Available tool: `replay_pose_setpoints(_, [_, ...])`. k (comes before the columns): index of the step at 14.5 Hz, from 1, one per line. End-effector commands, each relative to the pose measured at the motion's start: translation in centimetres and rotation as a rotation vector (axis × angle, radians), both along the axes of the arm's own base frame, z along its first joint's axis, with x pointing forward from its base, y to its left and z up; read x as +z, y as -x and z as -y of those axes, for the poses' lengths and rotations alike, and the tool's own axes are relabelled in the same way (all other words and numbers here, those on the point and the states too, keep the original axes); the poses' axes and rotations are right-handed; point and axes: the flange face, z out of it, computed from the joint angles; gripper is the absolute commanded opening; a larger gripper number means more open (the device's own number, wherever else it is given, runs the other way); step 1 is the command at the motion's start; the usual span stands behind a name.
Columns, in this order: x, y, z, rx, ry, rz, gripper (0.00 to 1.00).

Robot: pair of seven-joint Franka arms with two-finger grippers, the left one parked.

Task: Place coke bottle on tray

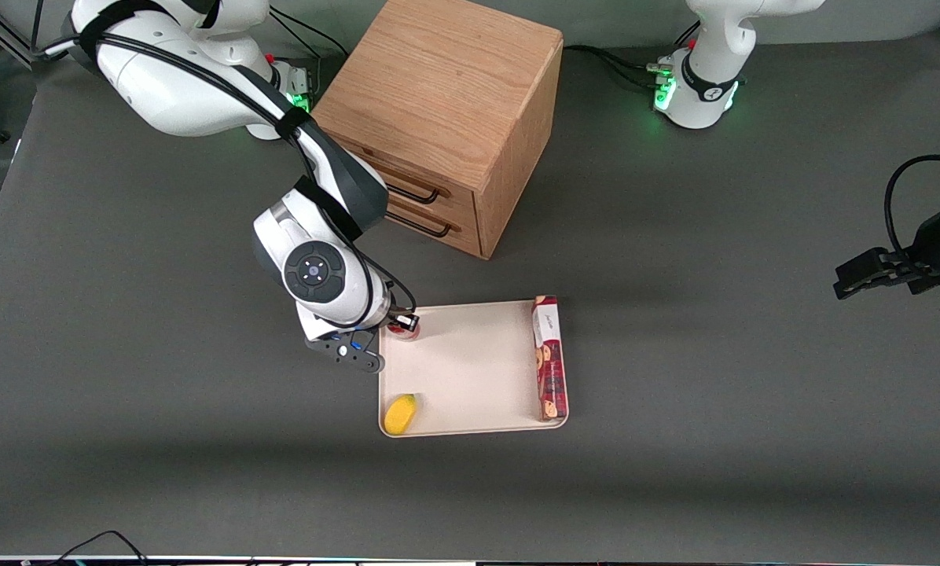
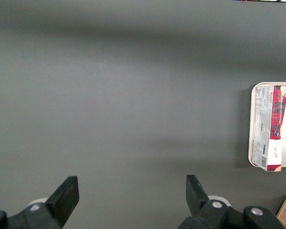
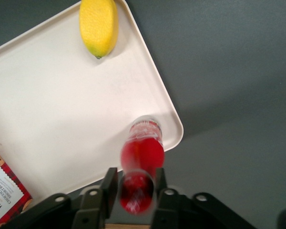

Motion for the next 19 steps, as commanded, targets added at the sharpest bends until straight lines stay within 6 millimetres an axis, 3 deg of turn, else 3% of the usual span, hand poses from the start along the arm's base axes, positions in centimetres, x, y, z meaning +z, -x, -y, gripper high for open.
replay_pose_setpoints(1, [3.2,0.1,-0.4,-0.011,0.007,0.047,1.00])
replay_pose_setpoints(2, [5.7,0.3,-0.1,-0.007,0.012,0.072,1.00])
replay_pose_setpoints(4, [12.8,1.4,1.6,0.043,0.041,0.129,1.00])
replay_pose_setpoints(7, [23.2,4.7,7.1,0.270,0.119,0.113,1.00])
replay_pose_setpoints(10, [30.2,8.7,14.0,0.298,0.125,0.045,1.00])
replay_pose_setpoints(12, [32.0,9.6,21.3,0.345,0.068,0.017,1.00])
replay_pose_setpoints(14, [31.8,11.0,27.8,0.362,0.016,0.004,1.00])
replay_pose_setpoints(16, [29.8,12.3,31.2,0.361,0.013,0.030,1.00])
replay_pose_setpoints(17, [28.8,12.8,32.0,0.381,0.009,0.050,1.00])
replay_pose_setpoints(19, [29.2,12.5,31.8,0.405,0.020,0.066,1.00])
